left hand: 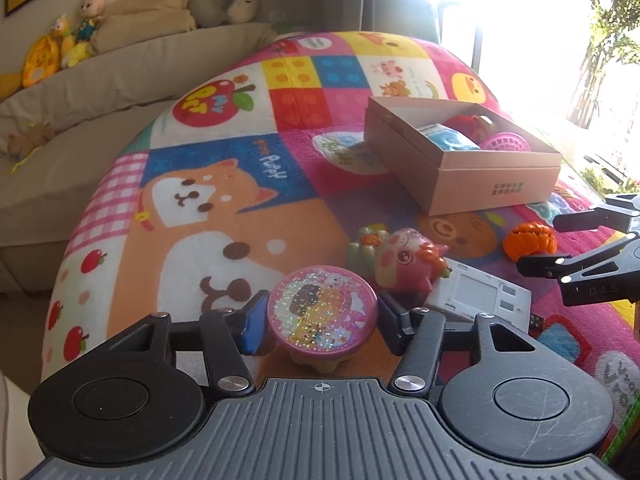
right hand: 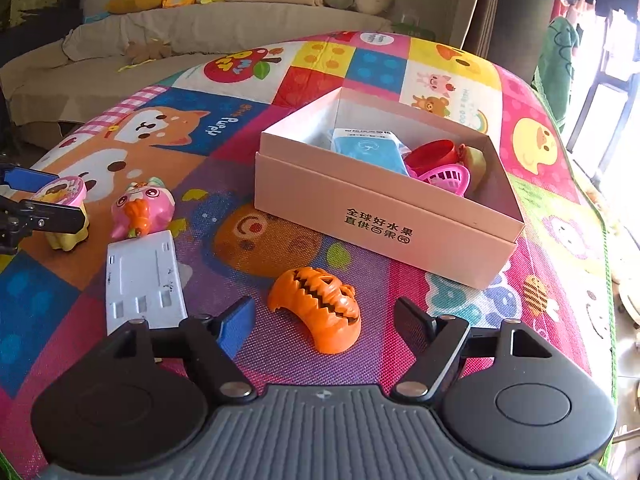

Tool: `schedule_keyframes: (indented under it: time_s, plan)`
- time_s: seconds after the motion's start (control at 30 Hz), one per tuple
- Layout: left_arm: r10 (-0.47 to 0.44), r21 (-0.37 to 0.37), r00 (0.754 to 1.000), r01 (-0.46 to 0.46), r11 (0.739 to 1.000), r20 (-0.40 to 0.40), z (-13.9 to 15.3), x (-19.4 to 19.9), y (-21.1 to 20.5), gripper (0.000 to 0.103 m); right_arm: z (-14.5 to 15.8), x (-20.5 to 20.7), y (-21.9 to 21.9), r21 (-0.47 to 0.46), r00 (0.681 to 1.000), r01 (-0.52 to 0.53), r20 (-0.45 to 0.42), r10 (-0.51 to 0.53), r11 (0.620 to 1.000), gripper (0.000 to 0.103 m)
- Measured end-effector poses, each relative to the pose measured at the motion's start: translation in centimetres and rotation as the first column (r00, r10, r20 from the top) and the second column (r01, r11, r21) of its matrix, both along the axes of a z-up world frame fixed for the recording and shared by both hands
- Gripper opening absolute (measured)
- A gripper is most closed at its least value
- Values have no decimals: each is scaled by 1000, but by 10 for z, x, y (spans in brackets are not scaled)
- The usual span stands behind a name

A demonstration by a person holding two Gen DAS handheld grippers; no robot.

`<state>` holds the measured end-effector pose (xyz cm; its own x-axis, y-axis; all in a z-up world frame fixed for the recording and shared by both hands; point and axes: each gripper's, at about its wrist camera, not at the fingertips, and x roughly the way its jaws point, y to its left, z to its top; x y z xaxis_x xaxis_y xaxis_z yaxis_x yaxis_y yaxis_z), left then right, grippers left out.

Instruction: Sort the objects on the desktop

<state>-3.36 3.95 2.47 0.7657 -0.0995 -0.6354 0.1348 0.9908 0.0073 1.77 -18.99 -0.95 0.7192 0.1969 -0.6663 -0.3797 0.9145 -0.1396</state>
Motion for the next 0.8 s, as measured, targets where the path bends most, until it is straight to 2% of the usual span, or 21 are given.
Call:
schedule_keyframes:
  time_s: [0.13,0.17,0.23,0.33,0.37,0.4,0.43,0.6,0.7,0.8]
  plan:
    - [-11,-3,1000,11,1000,-3,2,-5,-1,61,-4,8,0,36,1000,7,-17,-7,999,76]
    - [-13,-9,1000,13,1000,-3,4,-6,-1,61,-5,10,-1,45,1000,11,-27,-10,999,73]
    - [-19,-39,1000,19,999,2,12,-7,0,61,-5,12,-3,69,999,12,-42,-9,998,58]
    - [-56,-92,997,61,994,55,36,0,-7,61,3,9,-7,84,999,-1,-50,5,996,52]
    - [-76,-95,993,84,992,85,47,4,-11,61,10,5,-11,93,999,-6,-37,9,996,37]
    - [-100,-90,988,112,990,120,58,9,-18,61,18,3,-15,102,999,-13,-33,17,995,27]
    - [-127,-81,979,141,987,157,69,15,-26,61,30,2,-21,113,1000,-15,-26,18,994,25]
    - [-223,-41,932,244,969,284,107,56,-69,61,103,-7,-58,172,983,18,179,-49,985,24]
    - [-251,-56,920,279,959,302,116,84,-92,61,122,-2,-77,211,977,41,198,-84,977,24]
    - [-262,-87,916,301,950,303,117,110,-111,63,119,1,-89,213,976,75,186,-116,974,24]
